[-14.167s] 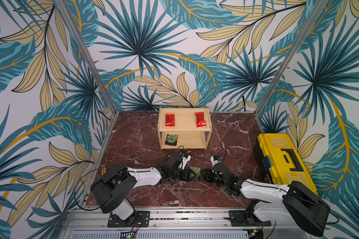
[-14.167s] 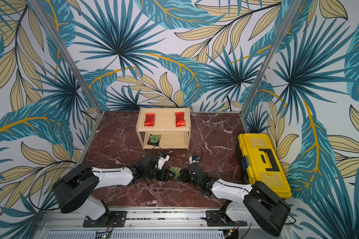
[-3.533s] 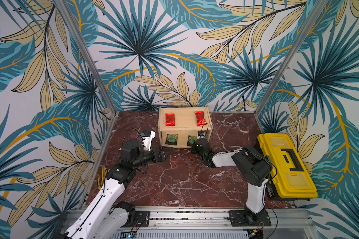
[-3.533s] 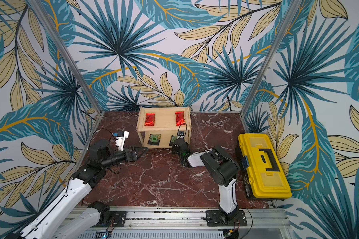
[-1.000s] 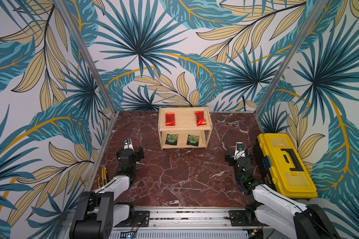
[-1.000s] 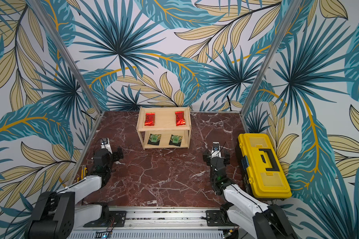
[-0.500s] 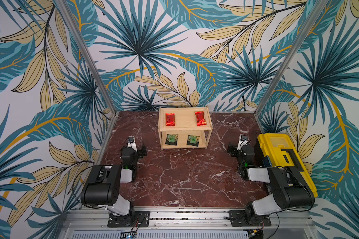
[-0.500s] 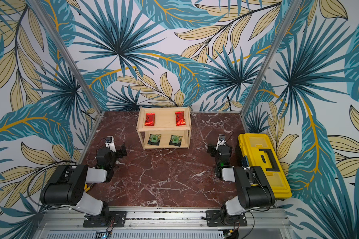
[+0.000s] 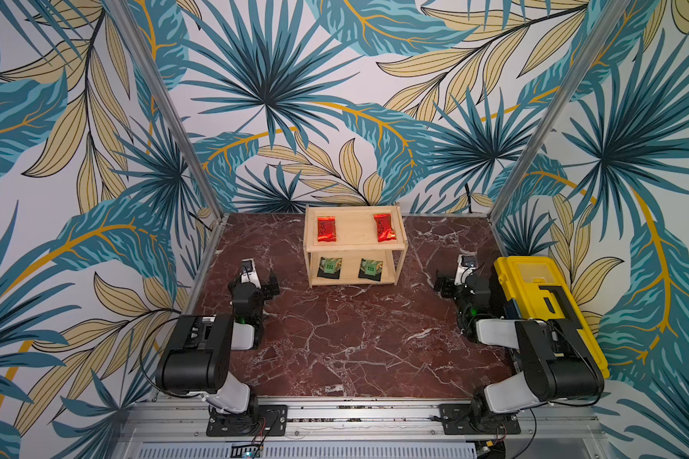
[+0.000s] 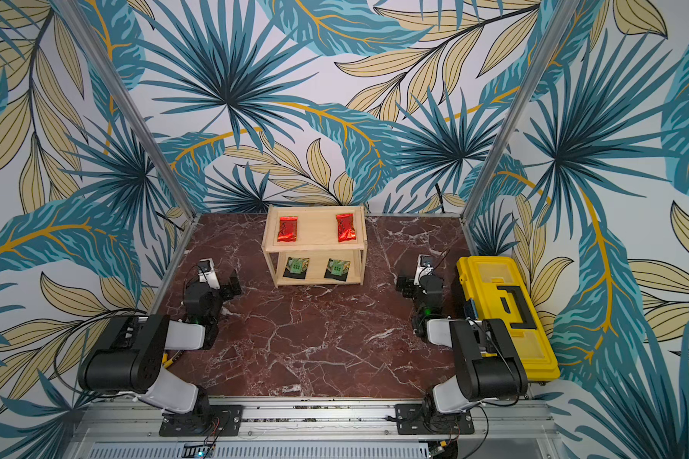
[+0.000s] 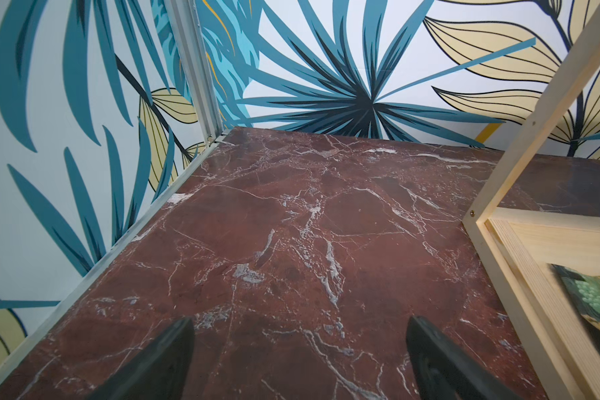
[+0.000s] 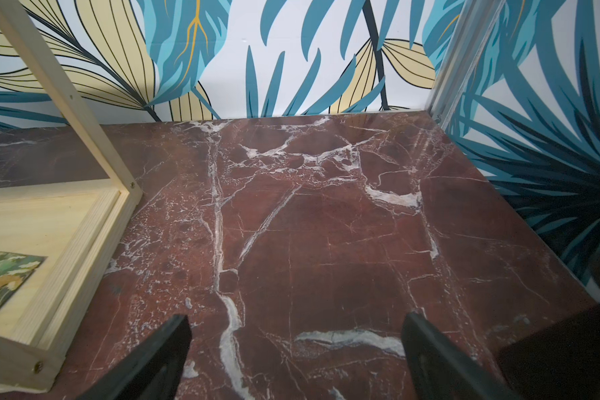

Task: Place the tea bags on the shelf by color
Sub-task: Reset both arms

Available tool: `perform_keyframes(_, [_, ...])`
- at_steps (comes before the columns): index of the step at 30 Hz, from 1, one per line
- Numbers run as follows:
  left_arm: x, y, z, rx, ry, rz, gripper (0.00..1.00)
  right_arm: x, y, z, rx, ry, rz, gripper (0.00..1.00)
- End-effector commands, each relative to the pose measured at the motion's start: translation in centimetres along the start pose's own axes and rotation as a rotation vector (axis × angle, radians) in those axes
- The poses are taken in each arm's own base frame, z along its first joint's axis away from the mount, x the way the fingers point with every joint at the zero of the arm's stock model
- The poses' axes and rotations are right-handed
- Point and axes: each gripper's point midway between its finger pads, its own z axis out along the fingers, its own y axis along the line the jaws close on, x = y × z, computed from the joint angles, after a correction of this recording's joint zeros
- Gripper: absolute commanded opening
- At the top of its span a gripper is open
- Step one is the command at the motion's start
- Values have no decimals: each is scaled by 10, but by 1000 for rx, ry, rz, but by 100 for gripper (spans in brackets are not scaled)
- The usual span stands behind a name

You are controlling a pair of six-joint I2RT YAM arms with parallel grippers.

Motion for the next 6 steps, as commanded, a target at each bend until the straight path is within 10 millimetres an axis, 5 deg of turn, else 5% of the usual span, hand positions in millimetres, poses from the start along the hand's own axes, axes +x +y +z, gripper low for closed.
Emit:
perform_keyframes(1, [-10,2,2,-15,-33,-10,100,2,5,2,-11,19,-19,99])
perform_keyframes(6, [-9,2,2,-13,-34,-9,100,-1,4,-4,-10,-13,-12,99])
